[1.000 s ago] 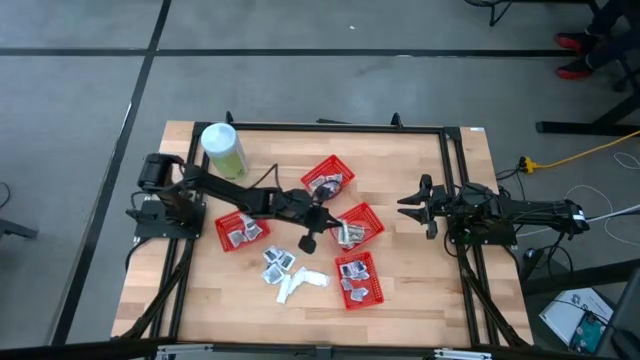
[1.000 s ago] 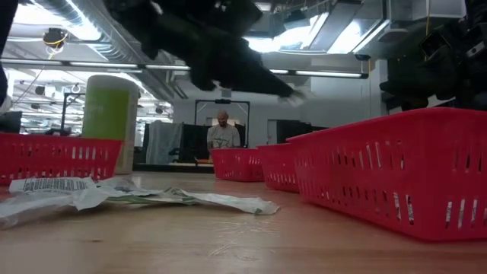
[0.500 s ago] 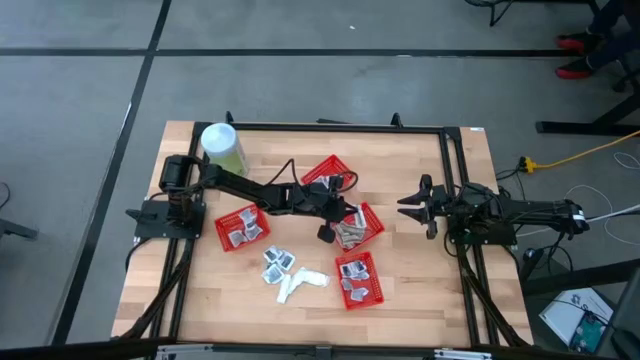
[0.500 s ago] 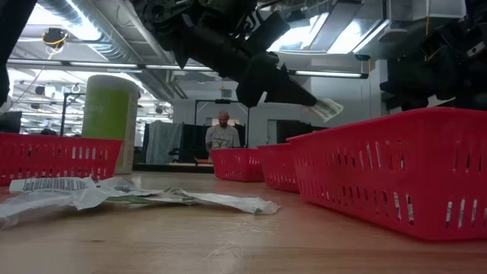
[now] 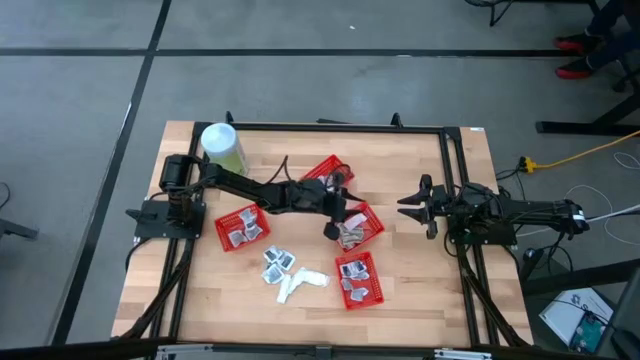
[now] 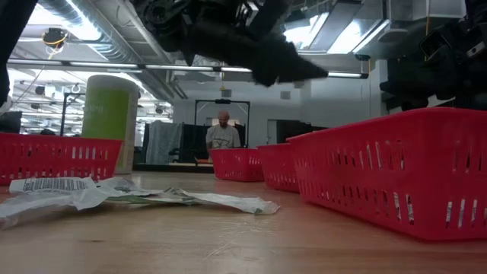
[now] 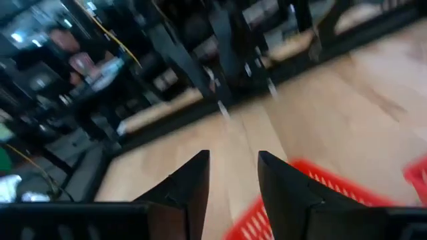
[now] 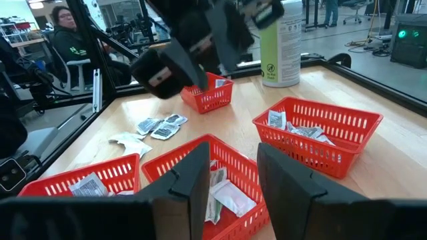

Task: Pick & Place First Aid Supplies
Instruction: Put the green bandage into the red container

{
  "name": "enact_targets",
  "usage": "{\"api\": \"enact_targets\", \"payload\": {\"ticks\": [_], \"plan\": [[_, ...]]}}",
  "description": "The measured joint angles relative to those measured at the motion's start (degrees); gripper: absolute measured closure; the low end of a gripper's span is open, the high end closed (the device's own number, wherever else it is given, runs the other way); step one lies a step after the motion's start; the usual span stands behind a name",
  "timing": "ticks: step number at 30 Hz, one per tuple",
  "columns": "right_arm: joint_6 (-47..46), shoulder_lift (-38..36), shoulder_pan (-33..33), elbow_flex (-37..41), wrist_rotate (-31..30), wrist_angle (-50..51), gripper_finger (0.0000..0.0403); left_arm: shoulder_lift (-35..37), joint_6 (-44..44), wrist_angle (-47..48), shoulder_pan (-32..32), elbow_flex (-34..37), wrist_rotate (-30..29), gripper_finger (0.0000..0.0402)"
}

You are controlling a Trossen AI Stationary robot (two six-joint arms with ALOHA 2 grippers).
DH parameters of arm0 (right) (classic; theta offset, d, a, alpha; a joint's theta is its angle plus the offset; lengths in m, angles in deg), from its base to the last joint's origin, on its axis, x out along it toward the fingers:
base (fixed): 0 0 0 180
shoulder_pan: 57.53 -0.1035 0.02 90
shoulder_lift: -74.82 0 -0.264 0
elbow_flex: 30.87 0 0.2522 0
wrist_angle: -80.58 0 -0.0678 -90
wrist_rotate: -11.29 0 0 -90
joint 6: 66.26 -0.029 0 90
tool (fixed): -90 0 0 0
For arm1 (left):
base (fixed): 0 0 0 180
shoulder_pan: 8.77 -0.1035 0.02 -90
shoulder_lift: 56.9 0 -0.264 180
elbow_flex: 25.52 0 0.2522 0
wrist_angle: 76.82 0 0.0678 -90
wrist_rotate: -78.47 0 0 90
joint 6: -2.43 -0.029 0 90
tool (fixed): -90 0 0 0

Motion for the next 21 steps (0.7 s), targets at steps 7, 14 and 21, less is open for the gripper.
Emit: {"api": "enact_targets", "payload": {"ticks": [7, 14, 21], "plan": [[0.0, 0.01, 0.01, 0.0, -0.01, 0.0, 0.0276, 0.03, -3.06, -11.45, 0.02, 0.0, 1.57, 0.0279], [0.0, -0.01, 0.02, 0.0, 0.0, 0.0, 0.0276, 0.07, -6.53, -15.65, 0.02, 0.0, -0.24, 0.0283], [0.0, -0.01, 0.0, 0.0, 0.01, 0.0, 0.0276, 0.07, -4.86, -10.92, -0.34, 0.0, -0.74, 0.0285]]}}
